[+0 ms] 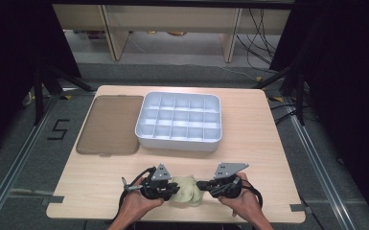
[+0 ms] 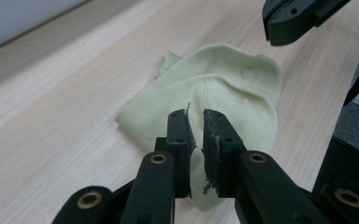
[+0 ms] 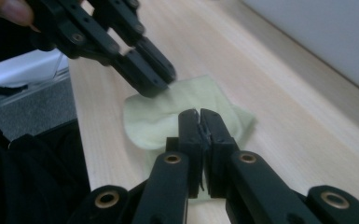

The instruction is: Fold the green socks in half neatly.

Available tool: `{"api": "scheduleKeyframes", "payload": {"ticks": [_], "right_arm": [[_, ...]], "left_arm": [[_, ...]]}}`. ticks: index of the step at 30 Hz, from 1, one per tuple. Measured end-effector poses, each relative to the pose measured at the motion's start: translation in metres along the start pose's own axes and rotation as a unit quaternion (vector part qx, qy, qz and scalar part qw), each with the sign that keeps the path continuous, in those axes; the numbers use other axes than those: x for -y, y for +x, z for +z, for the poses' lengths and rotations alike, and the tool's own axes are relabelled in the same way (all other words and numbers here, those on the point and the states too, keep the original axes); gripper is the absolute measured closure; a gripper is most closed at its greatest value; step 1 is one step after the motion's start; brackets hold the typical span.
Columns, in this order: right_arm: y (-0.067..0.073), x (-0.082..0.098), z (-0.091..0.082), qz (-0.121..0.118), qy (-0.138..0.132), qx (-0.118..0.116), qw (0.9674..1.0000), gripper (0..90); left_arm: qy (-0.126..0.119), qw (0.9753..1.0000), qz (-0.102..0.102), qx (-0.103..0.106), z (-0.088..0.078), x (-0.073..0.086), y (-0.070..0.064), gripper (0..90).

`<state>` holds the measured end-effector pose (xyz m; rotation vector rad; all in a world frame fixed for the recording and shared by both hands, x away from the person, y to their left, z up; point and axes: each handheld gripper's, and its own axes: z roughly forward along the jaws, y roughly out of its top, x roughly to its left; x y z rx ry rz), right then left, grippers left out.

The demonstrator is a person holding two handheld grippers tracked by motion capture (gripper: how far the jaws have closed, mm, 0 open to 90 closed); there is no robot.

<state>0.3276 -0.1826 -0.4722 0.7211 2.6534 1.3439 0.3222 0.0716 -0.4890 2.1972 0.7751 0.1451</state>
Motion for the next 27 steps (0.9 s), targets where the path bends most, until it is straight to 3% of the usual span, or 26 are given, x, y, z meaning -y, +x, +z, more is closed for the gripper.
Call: {"api": "scheduleKeyframes", "payload": {"ticks": [1, 3, 5, 7, 8, 10, 11, 12, 17, 19, 20, 21, 23, 27], "right_arm": [[0.002, -0.001, 0.002, -0.004, 0.004, -0.001, 1.0000, 87.9], [0.004, -0.001, 0.006, -0.008, 0.006, -0.002, 0.9999, 87.4], [0.006, 0.000, 0.012, -0.017, 0.034, 0.003, 0.9993, 87.4], [0.006, 0.002, 0.014, -0.014, 0.039, 0.007, 0.9991, 87.4], [0.000, 0.008, 0.015, -0.015, 0.065, 0.027, 0.9974, 87.7], [-0.003, 0.010, 0.016, -0.014, 0.070, 0.031, 0.9970, 87.9], [-0.007, 0.014, 0.016, -0.007, 0.079, 0.033, 0.9963, 88.0], [-0.012, 0.019, 0.017, 0.006, 0.085, 0.033, 0.9958, 88.3], [-0.013, 0.015, 0.016, -0.002, 0.085, 0.043, 0.9955, 88.2], [-0.013, 0.009, 0.015, -0.007, 0.069, 0.044, 0.9966, 88.3], [-0.012, 0.005, 0.015, -0.007, 0.061, 0.043, 0.9972, 88.3], [-0.013, 0.000, 0.016, -0.014, 0.052, 0.045, 0.9976, 88.3], [-0.013, -0.010, 0.023, -0.024, 0.047, 0.046, 0.9976, 88.3], [-0.018, -0.015, 0.038, -0.028, 0.057, 0.050, 0.9967, 88.8]], "left_arm": [[0.005, 0.9999, 0.010, 0.001, 0.002, -0.001, 0.000, 80.6], [0.004, 1.0000, 0.004, -0.001, 0.006, -0.001, -0.002, 80.8], [0.019, 0.9995, 0.021, -0.012, 0.015, -0.003, -0.002, 80.9], [0.020, 0.9996, 0.015, -0.009, 0.018, -0.002, -0.004, 80.9], [0.024, 0.9994, 0.020, -0.011, 0.020, -0.002, -0.005, 80.9], [0.024, 0.9994, 0.021, -0.011, 0.021, -0.002, -0.007, 81.0], [0.031, 0.9990, 0.030, -0.008, 0.020, -0.002, -0.007, 81.0], [0.027, 0.9993, 0.022, -0.010, 0.021, -0.002, -0.009, 81.1], [0.026, 0.9992, 0.026, -0.013, 0.021, -0.002, -0.012, 82.0], [0.025, 0.9993, 0.026, -0.009, 0.020, -0.003, -0.012, 83.0], [0.018, 0.9997, 0.016, -0.009, 0.020, -0.004, -0.012, 83.0], [0.014, 0.9995, 0.025, -0.014, 0.017, -0.007, -0.010, 83.6], [0.002, 0.9994, 0.020, -0.028, 0.015, -0.013, -0.008, 84.8], [0.006, 0.9991, 0.021, -0.036, 0.022, -0.018, 0.002, 85.1]]}}
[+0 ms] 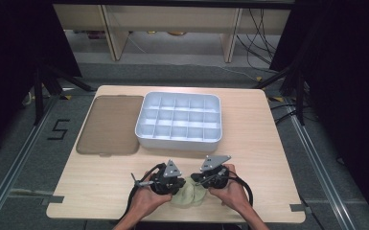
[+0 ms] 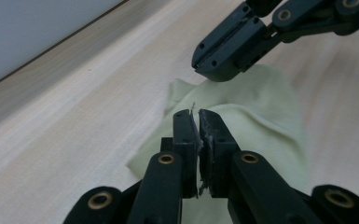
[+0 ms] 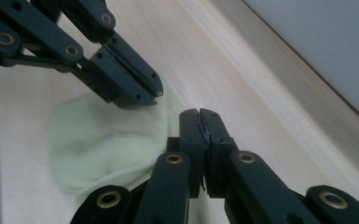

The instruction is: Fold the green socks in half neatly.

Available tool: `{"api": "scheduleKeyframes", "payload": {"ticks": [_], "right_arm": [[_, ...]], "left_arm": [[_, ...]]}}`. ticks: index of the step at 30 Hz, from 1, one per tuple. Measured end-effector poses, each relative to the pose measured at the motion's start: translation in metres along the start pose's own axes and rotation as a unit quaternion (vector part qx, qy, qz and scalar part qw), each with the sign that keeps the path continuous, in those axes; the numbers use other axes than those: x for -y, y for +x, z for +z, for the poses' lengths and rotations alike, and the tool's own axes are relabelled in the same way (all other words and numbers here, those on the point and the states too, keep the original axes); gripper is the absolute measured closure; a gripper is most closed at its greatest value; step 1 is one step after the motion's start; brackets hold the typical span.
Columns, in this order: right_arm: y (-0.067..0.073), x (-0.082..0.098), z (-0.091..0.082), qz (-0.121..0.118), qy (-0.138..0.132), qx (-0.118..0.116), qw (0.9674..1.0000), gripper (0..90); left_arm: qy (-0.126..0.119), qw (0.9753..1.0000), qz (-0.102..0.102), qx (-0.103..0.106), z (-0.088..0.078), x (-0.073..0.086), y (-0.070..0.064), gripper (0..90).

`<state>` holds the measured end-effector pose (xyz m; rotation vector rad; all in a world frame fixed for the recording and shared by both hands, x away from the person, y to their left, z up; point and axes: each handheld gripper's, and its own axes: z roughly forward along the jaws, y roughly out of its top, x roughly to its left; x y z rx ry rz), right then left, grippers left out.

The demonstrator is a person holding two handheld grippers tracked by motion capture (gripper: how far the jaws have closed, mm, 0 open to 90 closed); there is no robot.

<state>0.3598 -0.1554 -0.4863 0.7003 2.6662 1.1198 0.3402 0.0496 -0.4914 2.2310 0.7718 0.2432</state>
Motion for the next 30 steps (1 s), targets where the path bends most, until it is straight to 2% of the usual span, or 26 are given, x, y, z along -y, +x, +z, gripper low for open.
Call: {"api": "scheduleKeyframes", "payload": {"ticks": [1, 2, 3, 6, 7, 9, 10, 11, 12, 13, 14, 16, 18, 20, 21, 23, 29, 30], "right_arm": [[-0.004, 0.002, 0.005, 0.005, 0.014, 0.010, 0.9998, 88.9], [-0.004, 0.002, 0.005, 0.005, 0.014, 0.010, 0.9998, 88.9], [-0.008, 0.007, 0.008, 0.016, 0.016, 0.015, 0.9996, 88.9], [-0.011, 0.011, 0.007, 0.019, 0.023, 0.021, 0.9993, 88.9], [-0.013, 0.012, 0.006, 0.015, 0.019, 0.022, 0.9995, 88.9], [-0.014, 0.011, -0.007, 0.028, 0.002, 0.014, 0.9995, 88.9], [-0.014, 0.011, -0.007, 0.028, 0.002, 0.014, 0.9995, 88.9], [-0.012, 0.010, -0.012, 0.023, -0.006, 0.013, 0.9996, 88.9], [-0.003, 0.012, -0.022, 0.022, -0.021, -0.005, 0.9995, 88.8], [-0.003, 0.012, -0.022, 0.022, -0.021, -0.005, 0.9995, 88.8], [0.005, 0.016, -0.024, 0.015, -0.017, -0.016, 0.9996, 88.8], [0.010, 0.018, -0.023, 0.011, -0.007, -0.022, 0.9997, 88.8], [0.010, 0.020, -0.022, 0.008, -0.003, -0.020, 0.9998, 88.8], [0.007, 0.027, -0.014, 0.008, 0.023, -0.010, 0.9996, 88.8], [0.006, 0.029, -0.012, 0.016, 0.016, -0.010, 0.9997, 88.8], [0.005, 0.026, -0.018, 0.022, 0.009, -0.017, 0.9996, 88.5], [0.015, 0.014, -0.026, 0.018, -0.020, -0.017, 0.9995, 88.3], [0.016, 0.012, -0.025, 0.008, -0.023, -0.020, 0.9995, 88.3]], "left_arm": [[0.007, 0.9999, -0.009, -0.007, 0.007, 0.002, 0.005, 85.5], [0.007, 0.9999, -0.009, -0.007, 0.007, 0.002, 0.005, 85.6], [0.007, 0.9998, -0.016, -0.004, 0.011, 0.005, 0.008, 85.8], [0.006, 0.9998, -0.018, -0.003, 0.011, 0.005, 0.008, 85.9], [0.004, 0.9999, -0.014, -0.004, 0.010, 0.004, 0.009, 85.8], [0.002, 0.9999, -0.014, -0.008, 0.008, 0.003, 0.008, 85.8], [0.002, 0.9999, -0.014, -0.008, 0.008, 0.003, 0.008, 85.8], [0.001, 0.9999, -0.011, -0.007, 0.008, 0.003, 0.008, 85.8], [0.002, 0.9999, -0.012, -0.008, 0.008, 0.003, 0.008, 85.9], [0.001, 0.9999, -0.012, -0.007, 0.008, 0.003, 0.008, 85.9], [0.000, 0.9999, -0.011, -0.007, 0.009, 0.003, 0.009, 86.0], [0.000, 0.9999, -0.012, -0.008, 0.008, 0.003, 0.008, 86.0], [-0.004, 0.9999, -0.013, -0.009, 0.006, 0.004, 0.008, 86.0], [-0.008, 0.9999, -0.009, -0.008, 0.002, 0.004, 0.010, 85.8], [-0.014, 0.9997, -0.018, -0.011, -0.003, 0.004, 0.011, 85.8], [-0.020, 0.9995, -0.021, -0.011, -0.008, 0.005, 0.013, 85.9], [-0.028, 0.9992, -0.023, -0.016, -0.026, 0.011, 0.015, 85.9], [-0.027, 0.9991, -0.029, -0.015, -0.029, 0.013, 0.015, 85.8]]}}
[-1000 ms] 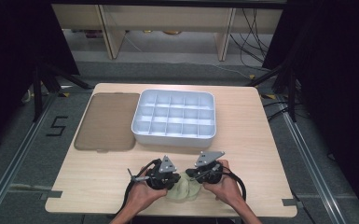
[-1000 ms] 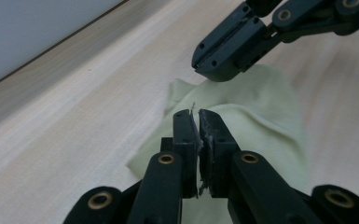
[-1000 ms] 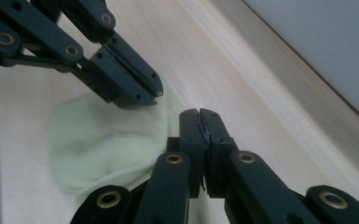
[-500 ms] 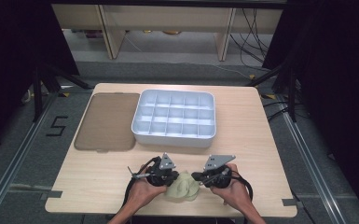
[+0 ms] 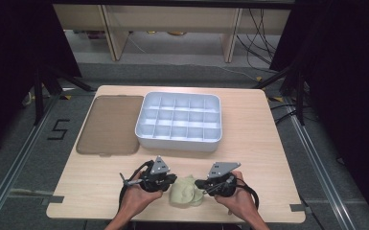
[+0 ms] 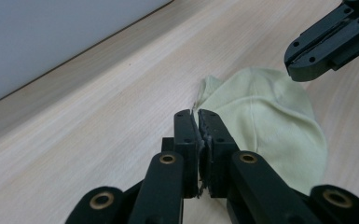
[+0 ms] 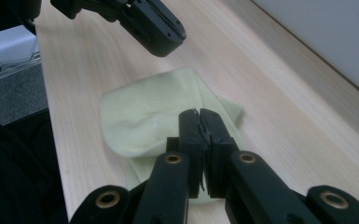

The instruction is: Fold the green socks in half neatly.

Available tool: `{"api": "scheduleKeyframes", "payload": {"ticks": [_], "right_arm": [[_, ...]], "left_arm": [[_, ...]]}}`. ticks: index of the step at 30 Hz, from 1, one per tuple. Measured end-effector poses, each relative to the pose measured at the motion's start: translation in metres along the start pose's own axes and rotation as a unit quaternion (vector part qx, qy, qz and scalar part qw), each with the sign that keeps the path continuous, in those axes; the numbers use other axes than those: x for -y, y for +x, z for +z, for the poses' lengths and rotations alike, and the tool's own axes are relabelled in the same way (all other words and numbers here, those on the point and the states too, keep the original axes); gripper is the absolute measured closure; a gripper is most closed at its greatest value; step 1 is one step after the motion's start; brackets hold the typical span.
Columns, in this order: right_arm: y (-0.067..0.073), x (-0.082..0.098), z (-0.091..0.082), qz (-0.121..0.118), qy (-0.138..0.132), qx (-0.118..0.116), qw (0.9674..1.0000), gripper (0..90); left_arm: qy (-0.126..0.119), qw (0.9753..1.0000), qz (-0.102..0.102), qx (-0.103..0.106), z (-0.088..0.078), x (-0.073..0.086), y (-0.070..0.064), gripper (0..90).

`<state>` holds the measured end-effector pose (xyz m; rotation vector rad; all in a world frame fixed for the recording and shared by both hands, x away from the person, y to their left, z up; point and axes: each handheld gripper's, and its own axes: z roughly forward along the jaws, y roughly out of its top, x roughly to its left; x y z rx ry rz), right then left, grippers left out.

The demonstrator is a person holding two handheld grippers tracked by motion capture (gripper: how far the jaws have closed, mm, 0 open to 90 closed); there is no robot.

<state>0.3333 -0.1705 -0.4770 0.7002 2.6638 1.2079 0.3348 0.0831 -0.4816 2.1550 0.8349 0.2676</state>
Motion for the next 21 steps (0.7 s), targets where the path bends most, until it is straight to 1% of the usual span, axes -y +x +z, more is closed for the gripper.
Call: {"api": "scheduleKeyframes", "payload": {"ticks": [1, 3, 4, 5, 7, 8, 9, 10, 11, 12, 13, 14, 15, 16, 17, 18, 19, 20, 21], "right_arm": [[0.003, -0.001, 0.001, 0.005, 0.000, 0.002, 1.0000, 88.3], [0.007, -0.002, 0.004, 0.008, 0.009, 0.005, 0.9999, 87.2], [0.008, -0.002, 0.005, 0.010, 0.010, 0.001, 0.9999, 86.5], [0.009, -0.002, 0.006, 0.016, 0.012, 0.001, 0.9998, 85.4], [0.012, -0.002, 0.007, 0.015, 0.014, 0.004, 0.9998, 82.8], [0.013, -0.002, 0.007, 0.016, 0.014, 0.003, 0.9998, 80.5], [0.016, -0.003, 0.008, 0.039, 0.010, 0.004, 0.9992, 69.6], [0.017, -0.003, 0.009, 0.046, 0.008, 0.009, 0.9989, 65.3], [0.019, -0.003, 0.011, 0.052, 0.013, 0.013, 0.9985, 63.3], [0.019, -0.003, 0.011, 0.052, 0.013, 0.013, 0.9985, 63.3], [0.021, -0.002, 0.014, 0.054, 0.023, 0.028, 0.9979, 62.9], [0.022, -0.001, 0.017, 0.057, 0.023, 0.031, 0.9976, 63.2], [0.022, -0.001, 0.017, 0.057, 0.023, 0.031, 0.9976, 63.2], [0.020, 0.000, 0.019, 0.061, 0.028, 0.037, 0.9970, 64.7], [0.020, 0.000, 0.019, 0.061, 0.028, 0.037, 0.9970, 64.7], [0.019, 0.001, 0.021, 0.072, 0.031, 0.037, 0.9963, 67.3], [0.019, 0.001, 0.021, 0.072, 0.031, 0.037, 0.9963, 67.3], [0.018, 0.002, 0.021, 0.071, 0.039, 0.034, 0.9962, 69.4], [0.017, 0.004, 0.024, 0.073, 0.033, 0.035, 0.9961, 72.9]], "left_arm": [[-0.001, 1.0000, 0.002, -0.001, -0.002, 0.002, 0.001, 85.7], [-0.002, 1.0000, 0.001, 0.001, -0.008, 0.007, 0.001, 85.3], [-0.001, 1.0000, 0.001, 0.002, -0.011, 0.009, 0.002, 84.8], [-0.001, 1.0000, -0.005, -0.002, -0.013, 0.013, 0.003, 84.0], [-0.003, 0.9999, -0.012, 0.002, -0.017, 0.016, 0.003, 80.2], [-0.001, 0.9999, -0.013, 0.004, -0.019, 0.018, 0.004, 76.9], [-0.004, 0.9998, -0.018, 0.002, -0.020, 0.020, 0.003, 74.4], [-0.001, 0.9999, -0.017, 0.003, -0.022, 0.021, 0.004, 71.1], [-0.003, 0.9998, -0.020, 0.007, -0.024, 0.023, 0.004, 69.3], [-0.003, 0.9998, -0.020, 0.007, -0.024, 0.023, 0.004, 67.7], [-0.003, 0.9996, -0.027, 0.004, -0.024, 0.025, 0.003, 66.3], [-0.003, 0.9996, -0.027, 0.004, -0.024, 0.025, 0.003, 65.8], [-0.001, 0.9997, -0.022, 0.007, -0.025, 0.025, 0.003, 65.8], [0.001, 0.9998, -0.020, 0.008, -0.025, 0.026, 0.003, 63.9], [0.001, 0.9998, -0.020, 0.008, -0.025, 0.026, 0.003, 63.4], [0.002, 0.9998, -0.018, 0.007, -0.024, 0.026, 0.003, 62.8], [0.002, 0.9996, -0.029, 0.007, -0.024, 0.027, 0.002, 62.8], [0.002, 0.9995, -0.030, 0.008, -0.023, 0.027, 0.002, 62.2], [0.003, 0.9996, -0.026, 0.007, -0.023, 0.026, 0.002, 61.2]]}}
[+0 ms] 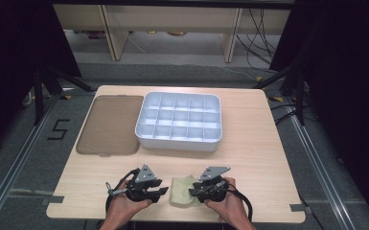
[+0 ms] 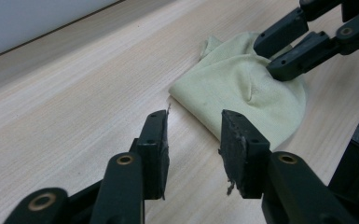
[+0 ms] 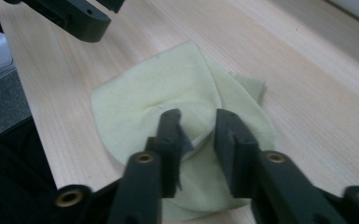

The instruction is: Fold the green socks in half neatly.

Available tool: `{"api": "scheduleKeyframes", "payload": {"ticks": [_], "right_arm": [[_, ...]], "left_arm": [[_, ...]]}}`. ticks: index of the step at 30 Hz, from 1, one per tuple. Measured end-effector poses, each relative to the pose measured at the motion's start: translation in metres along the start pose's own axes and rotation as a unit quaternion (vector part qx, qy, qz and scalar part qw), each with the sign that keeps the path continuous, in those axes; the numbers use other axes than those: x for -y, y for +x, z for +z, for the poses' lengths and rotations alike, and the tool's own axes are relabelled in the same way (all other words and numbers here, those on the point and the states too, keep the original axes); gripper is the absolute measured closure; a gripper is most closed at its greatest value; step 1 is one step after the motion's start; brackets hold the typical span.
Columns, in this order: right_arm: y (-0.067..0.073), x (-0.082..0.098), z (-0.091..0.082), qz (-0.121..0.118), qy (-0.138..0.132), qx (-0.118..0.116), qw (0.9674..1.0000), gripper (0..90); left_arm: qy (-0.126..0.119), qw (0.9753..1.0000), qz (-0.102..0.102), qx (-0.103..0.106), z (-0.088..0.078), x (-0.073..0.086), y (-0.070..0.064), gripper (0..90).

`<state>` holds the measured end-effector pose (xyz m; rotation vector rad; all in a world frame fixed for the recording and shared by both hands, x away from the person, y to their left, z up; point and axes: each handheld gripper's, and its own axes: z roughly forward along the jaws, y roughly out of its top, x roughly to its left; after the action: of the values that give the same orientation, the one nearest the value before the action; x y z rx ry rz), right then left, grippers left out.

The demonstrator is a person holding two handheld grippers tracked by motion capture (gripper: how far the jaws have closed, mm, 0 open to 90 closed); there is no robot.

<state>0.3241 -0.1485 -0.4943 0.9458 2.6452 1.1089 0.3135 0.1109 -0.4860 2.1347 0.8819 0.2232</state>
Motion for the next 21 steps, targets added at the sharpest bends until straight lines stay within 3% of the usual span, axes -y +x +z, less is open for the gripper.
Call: {"api": "scheduleKeyframes", "payload": {"ticks": [1, 3, 4, 5, 14, 16, 19, 21], "right_arm": [[-0.002, 0.001, 0.001, 0.008, 0.013, -0.006, 0.9999, 78.4], [-0.003, 0.003, 0.003, 0.006, 0.009, -0.009, 0.9999, 82.6], [-0.003, 0.004, 0.004, -0.006, 0.008, -0.012, 0.9999, 88.0], [-0.002, 0.003, 0.005, -0.005, -0.002, -0.013, 0.9999, 89.7], [-0.002, -0.017, -0.020, -0.026, -0.031, -0.014, 0.9991, 90.0], [-0.006, -0.020, -0.023, -0.011, -0.031, -0.020, 0.9993, 90.0], [-0.013, -0.019, -0.021, -0.015, -0.026, -0.023, 0.9993, 90.0], [-0.022, -0.011, -0.013, 0.001, -0.015, -0.017, 0.9998, 90.0]], "left_arm": [[0.003, 1.0000, 0.004, -0.006, 0.001, 0.000, 0.001, 59.8], [0.003, 1.0000, -0.001, -0.001, 0.001, 0.000, 0.000, 59.5], [0.001, 1.0000, -0.002, -0.003, 0.002, 0.000, -0.001, 59.5], [0.003, 1.0000, 0.005, -0.002, 0.002, 0.000, -0.001, 59.5], [0.004, 1.0000, 0.004, -0.003, 0.004, -0.001, -0.003, 59.3], [0.001, 0.9999, 0.013, -0.002, 0.004, -0.003, -0.005, 59.8], [-0.004, 0.9999, 0.014, -0.004, 0.006, -0.005, -0.007, 60.3], [-0.003, 0.9996, 0.026, -0.007, 0.010, -0.008, -0.011, 62.0]]}}
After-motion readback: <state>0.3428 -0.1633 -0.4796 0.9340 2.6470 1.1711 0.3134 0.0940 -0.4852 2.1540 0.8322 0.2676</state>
